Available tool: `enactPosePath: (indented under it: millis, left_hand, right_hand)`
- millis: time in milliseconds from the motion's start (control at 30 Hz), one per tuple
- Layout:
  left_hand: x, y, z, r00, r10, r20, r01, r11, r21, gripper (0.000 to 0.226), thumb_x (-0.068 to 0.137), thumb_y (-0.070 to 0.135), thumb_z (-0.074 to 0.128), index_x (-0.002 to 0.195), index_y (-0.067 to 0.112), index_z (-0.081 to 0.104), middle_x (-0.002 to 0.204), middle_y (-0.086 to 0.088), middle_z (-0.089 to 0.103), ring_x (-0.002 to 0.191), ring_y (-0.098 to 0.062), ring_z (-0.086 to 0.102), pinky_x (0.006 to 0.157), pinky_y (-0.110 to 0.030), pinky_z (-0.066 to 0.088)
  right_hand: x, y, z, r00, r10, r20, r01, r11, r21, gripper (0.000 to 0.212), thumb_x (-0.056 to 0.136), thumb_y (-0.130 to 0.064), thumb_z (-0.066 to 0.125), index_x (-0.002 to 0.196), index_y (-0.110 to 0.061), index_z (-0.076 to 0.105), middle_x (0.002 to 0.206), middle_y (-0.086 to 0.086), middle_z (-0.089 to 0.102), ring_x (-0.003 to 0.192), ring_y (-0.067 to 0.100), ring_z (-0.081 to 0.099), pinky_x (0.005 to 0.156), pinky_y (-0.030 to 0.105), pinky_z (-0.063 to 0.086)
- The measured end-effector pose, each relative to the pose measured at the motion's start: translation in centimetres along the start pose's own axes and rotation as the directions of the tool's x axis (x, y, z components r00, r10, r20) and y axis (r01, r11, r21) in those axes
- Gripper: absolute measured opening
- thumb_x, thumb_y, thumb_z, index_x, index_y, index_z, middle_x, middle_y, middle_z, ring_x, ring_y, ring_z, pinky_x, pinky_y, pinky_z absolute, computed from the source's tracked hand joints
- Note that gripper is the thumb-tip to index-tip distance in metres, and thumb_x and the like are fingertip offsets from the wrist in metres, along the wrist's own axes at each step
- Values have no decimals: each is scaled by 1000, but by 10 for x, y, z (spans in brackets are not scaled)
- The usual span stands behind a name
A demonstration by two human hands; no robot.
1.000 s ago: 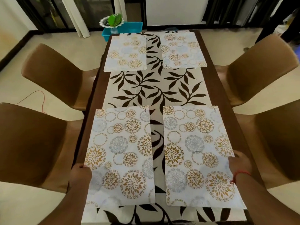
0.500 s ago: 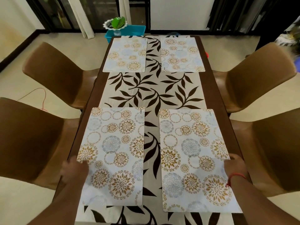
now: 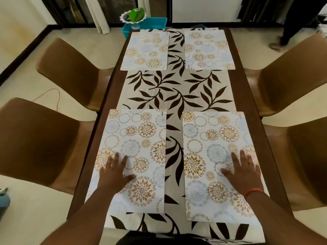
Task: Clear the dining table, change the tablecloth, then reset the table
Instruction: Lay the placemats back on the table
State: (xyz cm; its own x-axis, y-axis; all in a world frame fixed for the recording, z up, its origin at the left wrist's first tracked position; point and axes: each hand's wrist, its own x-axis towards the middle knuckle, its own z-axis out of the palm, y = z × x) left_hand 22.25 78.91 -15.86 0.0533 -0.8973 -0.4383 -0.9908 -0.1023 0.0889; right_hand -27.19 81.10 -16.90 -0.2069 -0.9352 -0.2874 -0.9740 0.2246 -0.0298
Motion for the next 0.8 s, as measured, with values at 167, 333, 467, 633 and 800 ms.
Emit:
enactPosePath:
  millis: [167, 333, 467, 633, 800]
  left_hand:
    - [2, -1, 0, 1000, 12, 23, -12, 1000, -4, 100, 81, 79, 49, 158, 37, 0, 166, -2, -15, 153, -31, -10, 118, -61, 10]
    - [3, -3, 1, 999, 17, 38, -18, 1000, 6, 101, 82, 76, 53, 158, 36, -1, 166, -3, -15, 153, -32, -11, 118, -62, 11]
    - [4, -3, -1, 998, 21, 52, -22, 1000, 17, 101, 83, 71, 56, 158, 35, -2, 166, -4, -15, 152, -33, -10, 117, -64, 14]
    - [5, 1, -2, 996, 11, 84, -12, 1000, 10, 101, 85, 65, 61, 159, 33, 0, 166, -5, -14, 152, -35, -9, 114, -66, 19]
    - [4, 0, -4, 996, 16, 89, -20, 999, 45, 102, 85, 63, 63, 159, 32, 0, 167, -6, -12, 152, -36, -5, 115, -64, 23]
  right_hand:
    - [0, 0, 2, 996, -18, 84, 18, 1000, 5, 88, 88, -76, 33, 158, -31, 3, 166, 6, -6, 152, 32, -2, 121, 55, 13]
    - [-2, -5, -2, 992, -5, 123, 3, 1000, 13, 88, 89, -75, 33, 158, -32, 0, 166, 6, -9, 152, 32, -4, 120, 57, 12]
    - [-2, -8, -6, 990, 2, 139, -4, 1000, 18, 87, 90, -74, 33, 157, -32, -1, 166, 7, -9, 152, 33, -4, 120, 58, 13]
    - [-1, -10, -5, 985, 19, 169, -20, 1000, 7, 86, 90, -74, 31, 157, -33, -5, 165, 8, -11, 152, 36, -4, 120, 58, 12]
    - [-1, -11, -4, 982, 23, 186, -22, 1000, -8, 86, 91, -74, 30, 157, -33, -6, 165, 8, -11, 152, 37, -4, 119, 59, 14]
